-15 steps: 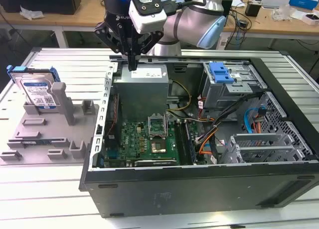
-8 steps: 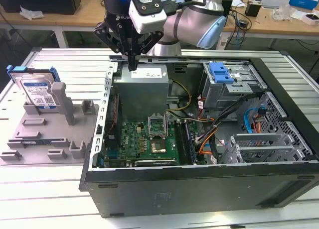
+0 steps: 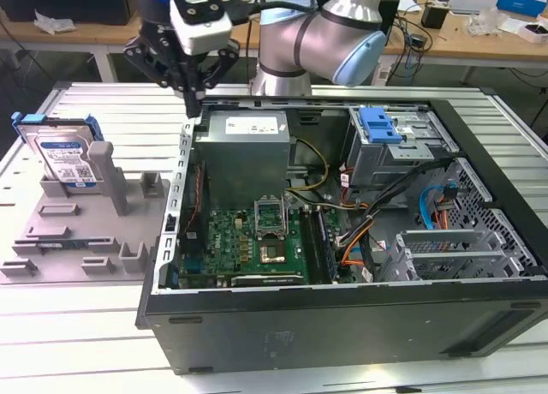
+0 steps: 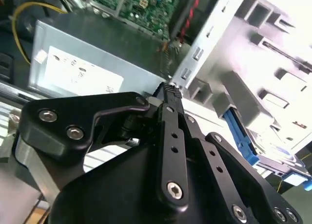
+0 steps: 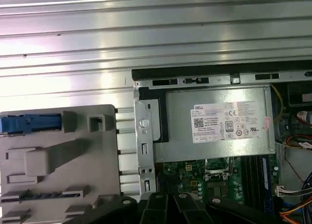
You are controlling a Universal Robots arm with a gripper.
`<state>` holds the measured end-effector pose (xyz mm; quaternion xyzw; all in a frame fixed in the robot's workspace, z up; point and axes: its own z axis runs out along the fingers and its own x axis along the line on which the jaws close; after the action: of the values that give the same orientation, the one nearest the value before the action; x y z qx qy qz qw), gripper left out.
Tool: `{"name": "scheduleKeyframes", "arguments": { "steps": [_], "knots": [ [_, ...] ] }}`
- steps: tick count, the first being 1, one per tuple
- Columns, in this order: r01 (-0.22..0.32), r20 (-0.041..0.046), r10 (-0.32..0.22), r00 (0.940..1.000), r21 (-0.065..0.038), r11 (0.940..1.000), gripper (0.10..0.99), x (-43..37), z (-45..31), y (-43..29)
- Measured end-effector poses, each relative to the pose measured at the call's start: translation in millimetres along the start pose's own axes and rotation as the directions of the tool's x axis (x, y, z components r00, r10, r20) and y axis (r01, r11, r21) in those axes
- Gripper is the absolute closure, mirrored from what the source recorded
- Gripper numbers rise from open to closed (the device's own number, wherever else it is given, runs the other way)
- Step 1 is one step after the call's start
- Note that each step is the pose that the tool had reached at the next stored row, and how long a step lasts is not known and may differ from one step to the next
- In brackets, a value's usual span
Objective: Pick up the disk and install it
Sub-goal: 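Reach for the disk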
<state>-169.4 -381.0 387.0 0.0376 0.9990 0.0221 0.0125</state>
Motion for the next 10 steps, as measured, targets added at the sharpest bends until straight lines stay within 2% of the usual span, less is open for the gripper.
{"name": "scheduleKeyframes", "arguments": {
  "steps": [10],
  "knots": [
    [0.000,0.0001,0.000,1.0000,0.000,1.0000,0.980,39.4,4.9,13.2]
  ]
}}
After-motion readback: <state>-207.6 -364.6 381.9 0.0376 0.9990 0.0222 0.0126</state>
